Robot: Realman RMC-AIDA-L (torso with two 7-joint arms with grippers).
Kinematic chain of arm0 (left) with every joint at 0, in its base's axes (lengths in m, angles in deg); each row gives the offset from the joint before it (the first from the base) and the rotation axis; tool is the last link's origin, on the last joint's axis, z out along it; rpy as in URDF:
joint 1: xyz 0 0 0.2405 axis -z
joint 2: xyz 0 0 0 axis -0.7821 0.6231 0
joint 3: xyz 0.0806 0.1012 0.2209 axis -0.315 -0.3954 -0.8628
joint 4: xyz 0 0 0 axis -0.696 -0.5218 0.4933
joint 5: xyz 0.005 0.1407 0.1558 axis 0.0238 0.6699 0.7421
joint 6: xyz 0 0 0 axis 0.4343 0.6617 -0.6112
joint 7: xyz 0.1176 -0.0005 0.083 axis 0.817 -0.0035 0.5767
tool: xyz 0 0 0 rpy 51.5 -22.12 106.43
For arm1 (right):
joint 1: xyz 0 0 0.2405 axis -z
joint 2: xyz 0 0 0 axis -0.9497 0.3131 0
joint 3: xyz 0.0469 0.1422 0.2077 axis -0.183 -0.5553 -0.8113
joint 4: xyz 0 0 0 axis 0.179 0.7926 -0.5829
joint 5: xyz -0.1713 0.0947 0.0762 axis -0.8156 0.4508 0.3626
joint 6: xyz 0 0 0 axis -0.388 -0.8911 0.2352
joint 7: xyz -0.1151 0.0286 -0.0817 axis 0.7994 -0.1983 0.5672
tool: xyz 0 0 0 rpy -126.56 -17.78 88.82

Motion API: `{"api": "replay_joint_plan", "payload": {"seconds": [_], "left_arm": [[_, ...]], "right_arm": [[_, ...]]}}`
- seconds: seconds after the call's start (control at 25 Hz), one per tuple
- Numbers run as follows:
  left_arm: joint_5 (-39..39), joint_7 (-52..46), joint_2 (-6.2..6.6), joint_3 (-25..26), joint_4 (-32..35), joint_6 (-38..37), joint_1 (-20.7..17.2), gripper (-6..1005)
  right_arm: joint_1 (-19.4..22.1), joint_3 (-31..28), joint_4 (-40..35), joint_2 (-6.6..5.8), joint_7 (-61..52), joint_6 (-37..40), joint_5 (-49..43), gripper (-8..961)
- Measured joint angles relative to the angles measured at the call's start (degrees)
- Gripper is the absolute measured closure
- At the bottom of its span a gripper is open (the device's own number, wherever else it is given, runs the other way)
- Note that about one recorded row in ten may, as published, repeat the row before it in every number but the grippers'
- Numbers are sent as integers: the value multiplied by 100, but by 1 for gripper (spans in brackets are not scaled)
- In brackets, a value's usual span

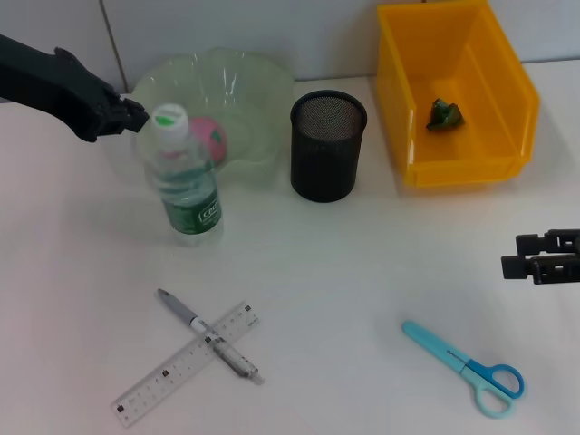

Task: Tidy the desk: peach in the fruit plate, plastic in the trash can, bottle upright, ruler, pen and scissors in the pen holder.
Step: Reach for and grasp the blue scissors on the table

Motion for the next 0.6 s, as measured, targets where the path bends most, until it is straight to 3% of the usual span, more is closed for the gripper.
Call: {"api": "replay_joint_plan", "payload": {"seconds": [0.24,0.6], "left_arm": [[-178,-9,-16,282,71,-366,-65,912],[-800,48,-122,286,140,-520,-330,646]], "right_arm": [[14,-8,10,-16,2,5,-6,162],[15,-25,9,-16,3,36,-8,162]]}}
